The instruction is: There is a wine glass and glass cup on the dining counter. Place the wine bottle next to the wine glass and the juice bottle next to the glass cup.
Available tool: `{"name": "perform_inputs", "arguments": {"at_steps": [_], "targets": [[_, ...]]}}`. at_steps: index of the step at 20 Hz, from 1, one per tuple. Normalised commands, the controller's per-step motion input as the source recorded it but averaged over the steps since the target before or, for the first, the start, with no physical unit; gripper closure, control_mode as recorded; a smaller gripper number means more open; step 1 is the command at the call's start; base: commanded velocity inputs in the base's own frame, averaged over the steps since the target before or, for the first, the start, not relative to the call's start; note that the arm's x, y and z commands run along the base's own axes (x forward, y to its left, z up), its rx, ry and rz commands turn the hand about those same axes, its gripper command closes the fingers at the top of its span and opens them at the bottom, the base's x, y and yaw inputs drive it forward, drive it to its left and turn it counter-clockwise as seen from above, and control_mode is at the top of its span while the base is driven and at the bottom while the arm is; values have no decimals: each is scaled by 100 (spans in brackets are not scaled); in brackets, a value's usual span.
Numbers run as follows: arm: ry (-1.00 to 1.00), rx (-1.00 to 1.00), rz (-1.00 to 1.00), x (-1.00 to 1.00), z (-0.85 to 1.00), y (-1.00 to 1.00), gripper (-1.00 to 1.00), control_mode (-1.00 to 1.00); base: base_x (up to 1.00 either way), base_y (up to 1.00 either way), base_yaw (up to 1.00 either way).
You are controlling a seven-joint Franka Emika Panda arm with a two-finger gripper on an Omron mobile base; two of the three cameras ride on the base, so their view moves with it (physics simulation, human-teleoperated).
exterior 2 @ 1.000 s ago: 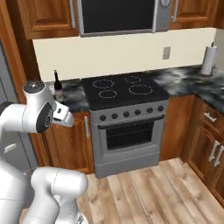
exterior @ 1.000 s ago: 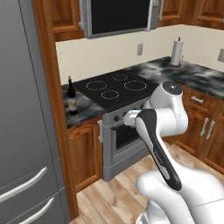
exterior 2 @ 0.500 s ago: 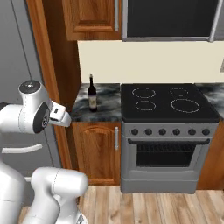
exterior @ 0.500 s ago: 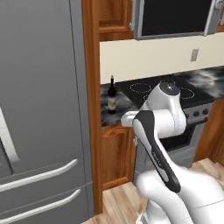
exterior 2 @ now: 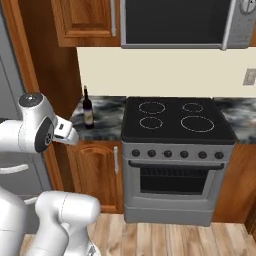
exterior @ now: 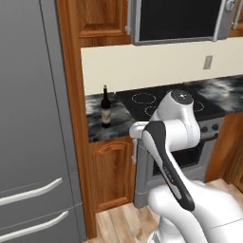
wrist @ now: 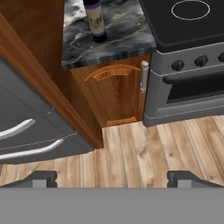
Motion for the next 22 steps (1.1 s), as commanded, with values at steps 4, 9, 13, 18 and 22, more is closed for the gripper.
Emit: {"name": "perform_inputs", "arguments": {"at_steps": [4, 9, 13, 18, 22], "targets": [[0, 0, 0, 0, 0, 0, -100, 100, 62, -32, 21], [0, 0, 0, 0, 0, 0, -100, 100, 61, -29, 25], [0, 0, 0, 0, 0, 0, -100, 100, 49, -34, 25], [0, 0, 0, 0, 0, 0, -100, 100, 44, -39, 22], [0, 0, 0, 0, 0, 0, -100, 100, 54, -37, 16]]}}
